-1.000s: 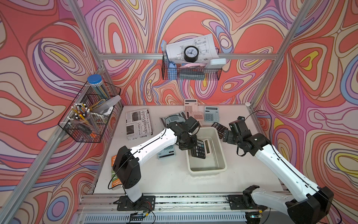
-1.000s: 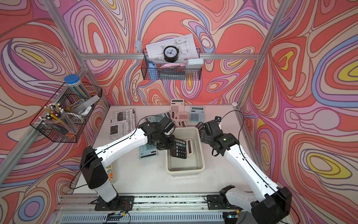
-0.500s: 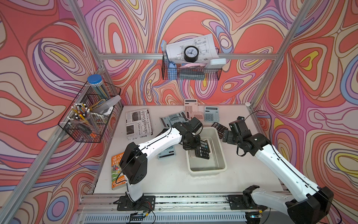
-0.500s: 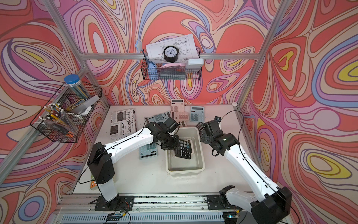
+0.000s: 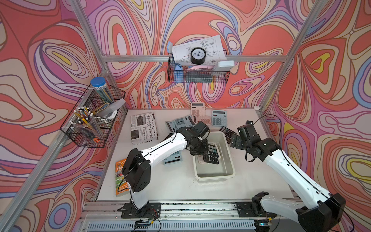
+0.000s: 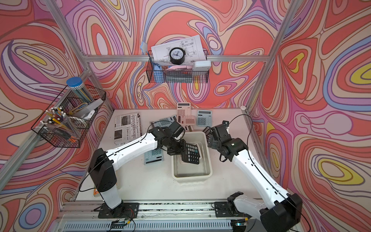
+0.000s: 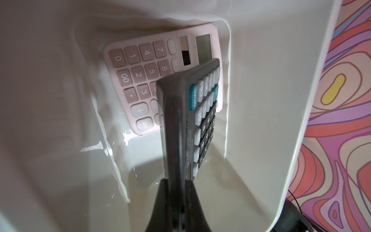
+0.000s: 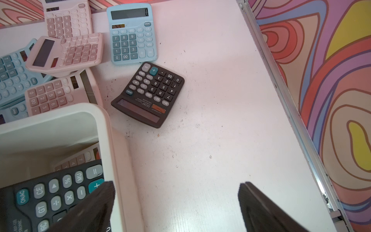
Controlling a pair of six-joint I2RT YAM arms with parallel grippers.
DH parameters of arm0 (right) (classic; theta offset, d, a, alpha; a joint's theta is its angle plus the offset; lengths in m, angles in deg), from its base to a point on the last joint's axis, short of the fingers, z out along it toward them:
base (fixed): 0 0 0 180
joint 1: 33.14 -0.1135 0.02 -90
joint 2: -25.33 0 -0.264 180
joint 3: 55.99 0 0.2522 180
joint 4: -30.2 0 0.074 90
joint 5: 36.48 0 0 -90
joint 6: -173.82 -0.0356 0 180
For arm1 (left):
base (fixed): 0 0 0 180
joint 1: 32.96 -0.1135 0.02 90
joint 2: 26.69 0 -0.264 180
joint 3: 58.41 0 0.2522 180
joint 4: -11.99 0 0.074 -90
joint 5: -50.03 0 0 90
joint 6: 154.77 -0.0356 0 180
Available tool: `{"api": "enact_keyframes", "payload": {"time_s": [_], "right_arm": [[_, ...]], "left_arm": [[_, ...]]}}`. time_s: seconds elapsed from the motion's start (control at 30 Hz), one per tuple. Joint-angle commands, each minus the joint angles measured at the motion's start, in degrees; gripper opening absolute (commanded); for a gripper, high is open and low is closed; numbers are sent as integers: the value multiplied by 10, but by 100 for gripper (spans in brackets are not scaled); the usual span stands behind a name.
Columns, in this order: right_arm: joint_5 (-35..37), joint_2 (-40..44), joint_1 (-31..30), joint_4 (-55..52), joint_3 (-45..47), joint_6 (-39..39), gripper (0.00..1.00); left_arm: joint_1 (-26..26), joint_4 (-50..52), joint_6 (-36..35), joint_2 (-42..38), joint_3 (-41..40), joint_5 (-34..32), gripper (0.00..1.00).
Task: Put the calculator in the storage box
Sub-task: Adjust the calculator in the storage box.
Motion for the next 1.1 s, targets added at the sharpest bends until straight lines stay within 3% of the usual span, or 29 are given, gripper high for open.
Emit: {"api": "enact_keyframes", "payload": {"time_s": [0.0, 0.47, 1.07], "right_arm": [[-1, 3, 3, -1, 4, 3, 98], [-3, 3, 3, -1, 4, 4, 98], [-7, 3, 3, -2, 3, 5, 98]], "left_arm": [[-6, 29, 1, -38, -6, -35, 0], [-8, 37, 11, 10, -2, -33, 0], [-6, -10, 25, 50, 20, 31, 0]]}}
